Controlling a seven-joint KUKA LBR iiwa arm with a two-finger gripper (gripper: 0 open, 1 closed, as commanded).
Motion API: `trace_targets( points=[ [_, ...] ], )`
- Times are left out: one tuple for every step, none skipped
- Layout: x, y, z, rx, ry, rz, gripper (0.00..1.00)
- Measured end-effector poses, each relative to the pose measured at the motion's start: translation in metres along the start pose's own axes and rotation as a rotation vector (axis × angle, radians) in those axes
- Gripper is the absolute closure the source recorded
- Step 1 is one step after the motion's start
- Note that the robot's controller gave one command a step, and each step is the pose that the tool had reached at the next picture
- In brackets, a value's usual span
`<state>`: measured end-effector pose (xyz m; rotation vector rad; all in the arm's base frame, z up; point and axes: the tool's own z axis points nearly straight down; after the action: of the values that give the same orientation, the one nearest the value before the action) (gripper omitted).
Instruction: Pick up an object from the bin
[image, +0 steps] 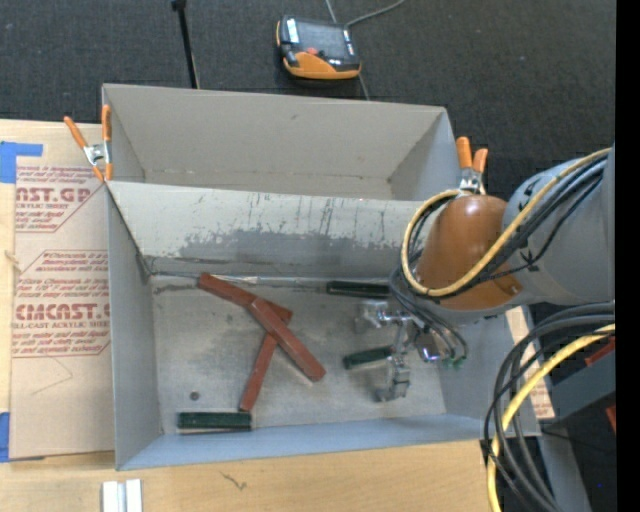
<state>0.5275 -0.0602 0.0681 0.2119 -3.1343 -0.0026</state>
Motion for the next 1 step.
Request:
trace_targets(
  points=[
    [-0.0001,0.0006,-0.0019,0.002,0.0,-0.054,1.0]
  ],
)
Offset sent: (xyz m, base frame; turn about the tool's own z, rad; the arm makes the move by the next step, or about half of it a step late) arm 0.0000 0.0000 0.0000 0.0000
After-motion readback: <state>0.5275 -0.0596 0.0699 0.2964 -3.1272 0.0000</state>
